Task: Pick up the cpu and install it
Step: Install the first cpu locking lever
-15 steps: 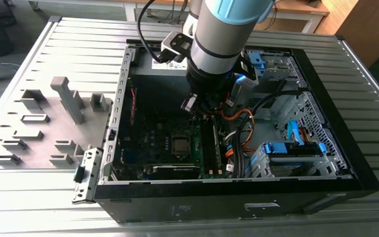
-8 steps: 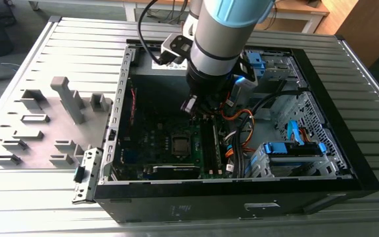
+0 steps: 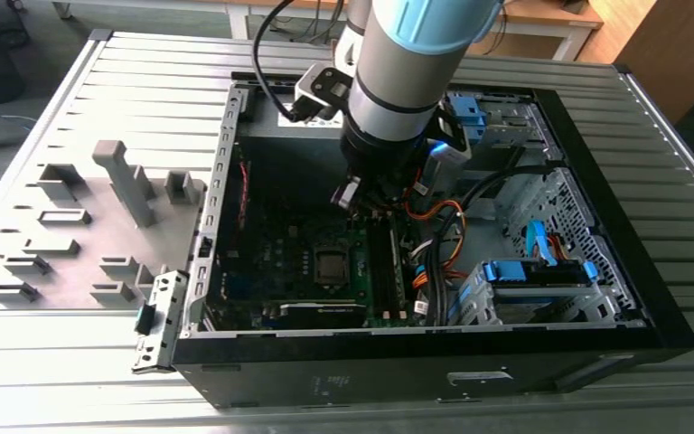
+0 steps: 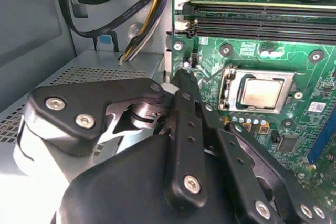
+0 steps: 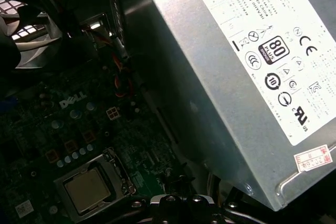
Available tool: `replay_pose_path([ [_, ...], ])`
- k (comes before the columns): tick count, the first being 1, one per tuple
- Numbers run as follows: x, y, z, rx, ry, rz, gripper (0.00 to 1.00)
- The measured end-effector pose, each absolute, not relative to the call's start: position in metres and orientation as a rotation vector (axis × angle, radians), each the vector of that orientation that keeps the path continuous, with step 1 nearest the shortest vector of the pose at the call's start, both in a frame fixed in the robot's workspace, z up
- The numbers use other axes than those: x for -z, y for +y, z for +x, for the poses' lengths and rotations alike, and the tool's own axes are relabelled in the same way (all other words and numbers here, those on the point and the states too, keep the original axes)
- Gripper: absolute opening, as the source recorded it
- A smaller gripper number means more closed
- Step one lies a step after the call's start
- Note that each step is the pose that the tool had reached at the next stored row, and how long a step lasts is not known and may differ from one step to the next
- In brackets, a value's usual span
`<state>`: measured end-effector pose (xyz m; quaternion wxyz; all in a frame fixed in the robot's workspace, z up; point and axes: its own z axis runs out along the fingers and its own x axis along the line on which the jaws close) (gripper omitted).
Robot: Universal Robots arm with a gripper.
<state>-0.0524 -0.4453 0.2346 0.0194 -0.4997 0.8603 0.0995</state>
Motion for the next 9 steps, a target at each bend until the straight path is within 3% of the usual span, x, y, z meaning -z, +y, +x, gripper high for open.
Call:
replay_pose_path([
  [9, -0.2341, -0.4499, -0.0524, -0.307, 2.668, -1.557, 0.11],
])
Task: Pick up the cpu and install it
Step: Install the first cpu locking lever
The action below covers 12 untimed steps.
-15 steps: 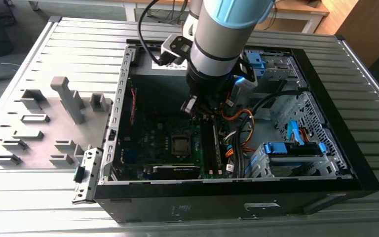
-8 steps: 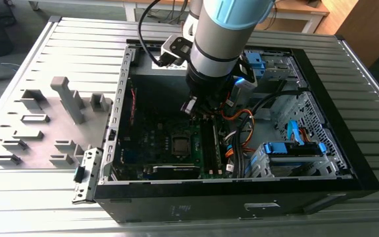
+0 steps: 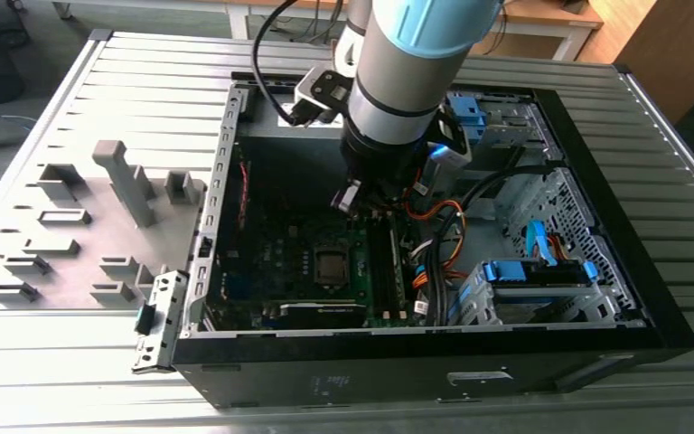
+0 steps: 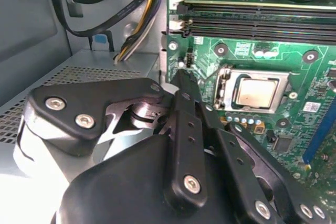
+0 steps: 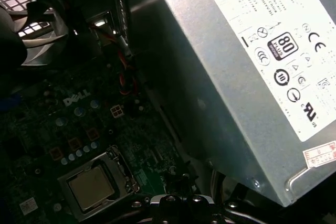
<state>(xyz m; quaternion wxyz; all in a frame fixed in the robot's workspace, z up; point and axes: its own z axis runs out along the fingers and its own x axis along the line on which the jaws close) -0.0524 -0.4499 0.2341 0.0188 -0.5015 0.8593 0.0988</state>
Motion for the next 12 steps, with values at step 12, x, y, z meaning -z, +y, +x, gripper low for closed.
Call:
replay_pose_path([
  [12, -0.234, -0.463, -0.054, -0.306, 2.662, -1.569, 0.11],
])
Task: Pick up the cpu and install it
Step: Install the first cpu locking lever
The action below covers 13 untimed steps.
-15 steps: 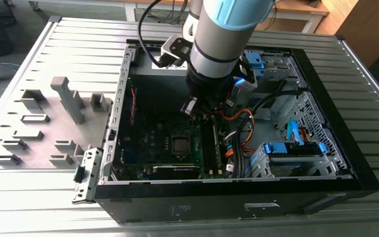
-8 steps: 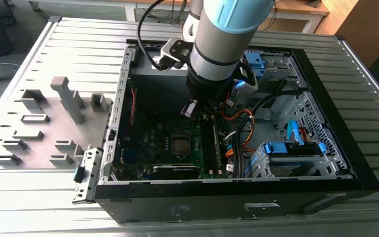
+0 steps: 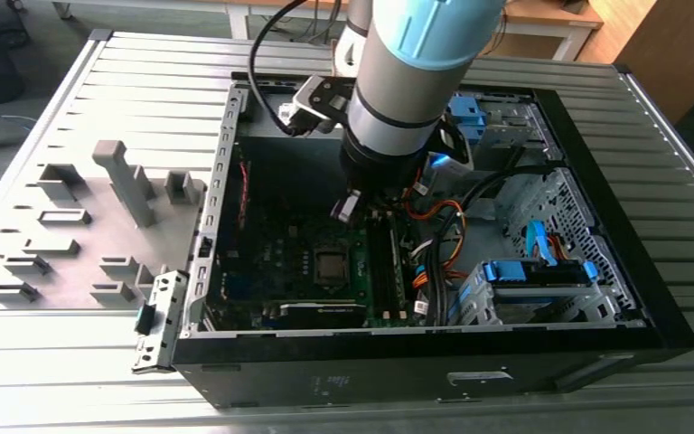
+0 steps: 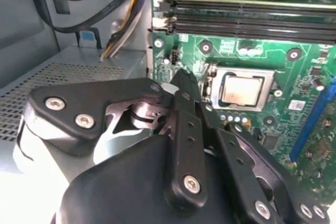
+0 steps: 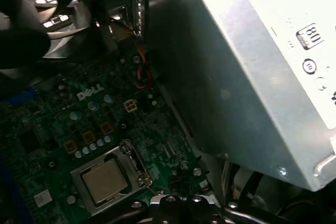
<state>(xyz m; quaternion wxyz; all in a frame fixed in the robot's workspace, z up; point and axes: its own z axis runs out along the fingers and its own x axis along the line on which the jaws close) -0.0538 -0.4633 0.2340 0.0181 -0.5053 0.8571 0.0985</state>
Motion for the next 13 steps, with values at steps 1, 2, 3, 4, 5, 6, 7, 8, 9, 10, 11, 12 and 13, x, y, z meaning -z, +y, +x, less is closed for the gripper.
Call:
replay_pose_path([
  [1, -0.2339, -0.4645, -0.054, -0.306, 2.662, -1.57, 0.11],
  [2, -0.2339, -0.4656, -0.0543, -0.306, 2.662, -1.57, 0.11],
  [3, -0.234, -0.4666, -0.0545, -0.305, 2.662, -1.571, 0.11],
  [4, -0.2339, -0.4675, -0.0547, -0.305, 2.662, -1.571, 0.11],
  [5, -0.2339, -0.4682, -0.0548, -0.305, 2.662, -1.572, 0.11],
  [6, -0.2339, -0.469, -0.0549, -0.304, 2.662, -1.573, 0.11],
  [7, -0.2339, -0.4697, -0.055, -0.303, 2.662, -1.573, 0.11],
  [8, -0.2339, -0.4704, -0.0551, -0.303, 2.662, -1.574, 0.11],
  [9, -0.2339, -0.4712, -0.0551, -0.302, 2.662, -1.574, 0.11],
  [10, -0.2339, -0.4719, -0.0552, -0.301, 2.662, -1.575, 0.11],
  [11, -0.2339, -0.4727, -0.0553, -0.301, 2.662, -1.575, 0.11],
  [12, -0.2339, -0.4734, -0.0553, -0.3, 2.662, -1.576, 0.11],
  [13, -0.2339, -0.4741, -0.0554, -0.299, 2.662, -1.577, 0.11],
])
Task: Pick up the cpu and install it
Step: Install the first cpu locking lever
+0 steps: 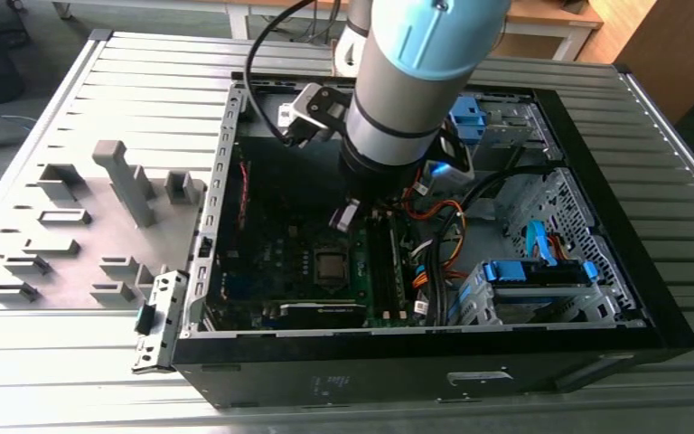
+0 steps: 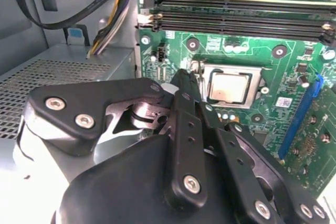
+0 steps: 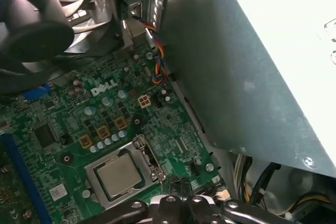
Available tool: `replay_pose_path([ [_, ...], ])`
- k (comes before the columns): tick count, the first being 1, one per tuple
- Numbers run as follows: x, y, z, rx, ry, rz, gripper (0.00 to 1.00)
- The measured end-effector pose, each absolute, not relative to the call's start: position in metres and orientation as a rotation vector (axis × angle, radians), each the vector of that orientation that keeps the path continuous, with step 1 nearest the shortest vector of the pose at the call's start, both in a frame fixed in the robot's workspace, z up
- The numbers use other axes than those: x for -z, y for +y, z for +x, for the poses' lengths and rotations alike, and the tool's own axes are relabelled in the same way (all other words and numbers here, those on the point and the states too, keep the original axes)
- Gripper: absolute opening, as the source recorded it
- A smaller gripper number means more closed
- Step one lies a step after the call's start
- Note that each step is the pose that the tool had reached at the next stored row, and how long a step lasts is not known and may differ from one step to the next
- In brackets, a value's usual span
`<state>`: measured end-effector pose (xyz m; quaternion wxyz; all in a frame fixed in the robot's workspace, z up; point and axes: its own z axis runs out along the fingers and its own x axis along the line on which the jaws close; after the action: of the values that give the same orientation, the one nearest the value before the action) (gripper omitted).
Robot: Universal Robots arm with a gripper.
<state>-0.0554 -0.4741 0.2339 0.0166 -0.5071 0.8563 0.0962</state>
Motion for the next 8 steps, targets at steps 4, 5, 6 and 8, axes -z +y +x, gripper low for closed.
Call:
replay_pose_path([
  [4, -0.2339, -0.4769, -0.0556, -0.295, 2.663, -1.579, 0.11],
  [5, -0.2339, -0.4775, -0.0557, -0.294, 2.663, -1.58, 0.11],
  [6, -0.2339, -0.4782, -0.0557, -0.293, 2.664, -1.581, 0.11],
  [8, -0.2338, -0.4794, -0.0558, -0.29, 2.665, -1.582, 0.11],
])
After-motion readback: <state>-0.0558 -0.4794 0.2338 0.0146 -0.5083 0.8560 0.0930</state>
